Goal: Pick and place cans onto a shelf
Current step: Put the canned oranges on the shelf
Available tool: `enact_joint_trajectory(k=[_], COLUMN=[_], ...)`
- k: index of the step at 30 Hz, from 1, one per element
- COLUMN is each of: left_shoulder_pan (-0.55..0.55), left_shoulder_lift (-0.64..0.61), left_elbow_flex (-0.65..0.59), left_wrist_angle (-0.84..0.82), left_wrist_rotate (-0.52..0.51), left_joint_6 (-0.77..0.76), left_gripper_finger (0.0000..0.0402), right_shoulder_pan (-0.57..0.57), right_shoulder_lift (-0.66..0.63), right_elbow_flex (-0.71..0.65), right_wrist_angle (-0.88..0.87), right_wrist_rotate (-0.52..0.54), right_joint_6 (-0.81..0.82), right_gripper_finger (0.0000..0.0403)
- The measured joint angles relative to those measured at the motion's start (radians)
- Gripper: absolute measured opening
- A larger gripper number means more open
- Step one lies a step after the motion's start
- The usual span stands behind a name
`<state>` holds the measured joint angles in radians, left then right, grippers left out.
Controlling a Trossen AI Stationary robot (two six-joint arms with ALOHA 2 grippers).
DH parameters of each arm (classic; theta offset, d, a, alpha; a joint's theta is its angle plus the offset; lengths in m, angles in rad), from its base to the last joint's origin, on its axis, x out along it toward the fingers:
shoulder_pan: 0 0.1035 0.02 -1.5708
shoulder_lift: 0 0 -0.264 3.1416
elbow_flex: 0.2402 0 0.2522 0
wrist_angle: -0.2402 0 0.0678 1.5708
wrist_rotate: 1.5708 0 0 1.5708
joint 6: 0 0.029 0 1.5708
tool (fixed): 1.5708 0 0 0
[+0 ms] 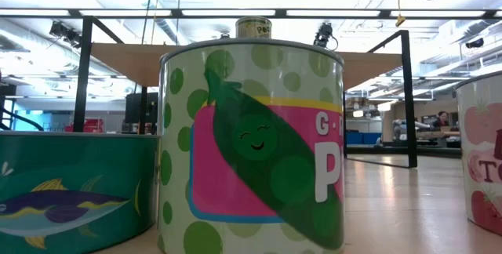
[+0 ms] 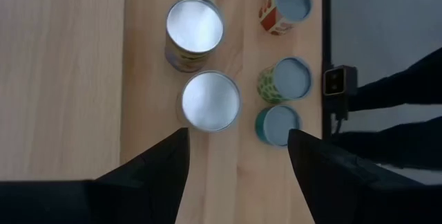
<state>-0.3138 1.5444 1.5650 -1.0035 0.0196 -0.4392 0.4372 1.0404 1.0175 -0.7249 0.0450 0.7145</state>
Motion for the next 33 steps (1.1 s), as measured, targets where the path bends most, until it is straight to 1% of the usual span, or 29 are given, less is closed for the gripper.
enact_joint_trajectory(k=[5, 9, 12, 14, 16, 18, 24, 26, 29, 33], left_shoulder_pan=[0.0, 0.0, 0.0, 0.0, 0.0, 0.002, 0.003, 0.003, 0.003, 0.003], left_shoulder_lift=[0.0, -0.001, -0.001, -0.001, -0.001, -0.001, -0.002, -0.002, -0.002, -0.002], left_elbow_flex=[0.0, -0.001, -0.001, -0.001, -0.001, -0.001, -0.001, -0.001, -0.001, -0.001], left_wrist_angle=[-0.031, -0.059, -0.078, -0.079, -0.079, -0.079, -0.081, -0.084, -0.092, -0.096], left_wrist_rotate=[-0.017, -0.017, -0.018, -0.021, -0.026, -0.027, -0.027, -0.027, -0.027, -0.027], left_joint_6=[0.035, 0.04, 0.054, 0.064, 0.068, 0.069, 0.069, 0.069, 0.069, 0.069], left_gripper_finger=[0.0249, 0.0249, 0.0249, 0.0249, 0.0249, 0.0249, 0.0249, 0.0249, 0.0249, 0.0249], right_shoulder_pan=[0.097, 0.16, 0.204, 0.232, 0.253, 0.264, 0.269, 0.269, 0.267, 0.246], right_shoulder_lift=[0.072, 0.089, 0.104, 0.117, 0.134, 0.156, 0.259, 0.298, 0.343, 0.368], right_elbow_flex=[0.075, 0.09, 0.09, 0.09, 0.09, 0.09, 0.09, 0.089, 0.089, 0.088], right_wrist_angle=[-0.187, -0.251, -0.301, -0.331, -0.344, -0.351, -0.346, -0.348, -0.388, -0.504], right_wrist_rotate=[-0.028, -0.058, -0.061, -0.067, -0.069, -0.069, -0.068, -0.062, -0.039, -0.075], right_joint_6=[0.136, 0.257, 0.341, 0.367, 0.391, 0.414, 0.418, 0.439, 0.57, 0.785], right_gripper_finger=[0.0006, 0.0007, 0.0026, 0.0052, 0.0089, 0.0136, 0.0293, 0.0332, 0.0367, 0.0376])
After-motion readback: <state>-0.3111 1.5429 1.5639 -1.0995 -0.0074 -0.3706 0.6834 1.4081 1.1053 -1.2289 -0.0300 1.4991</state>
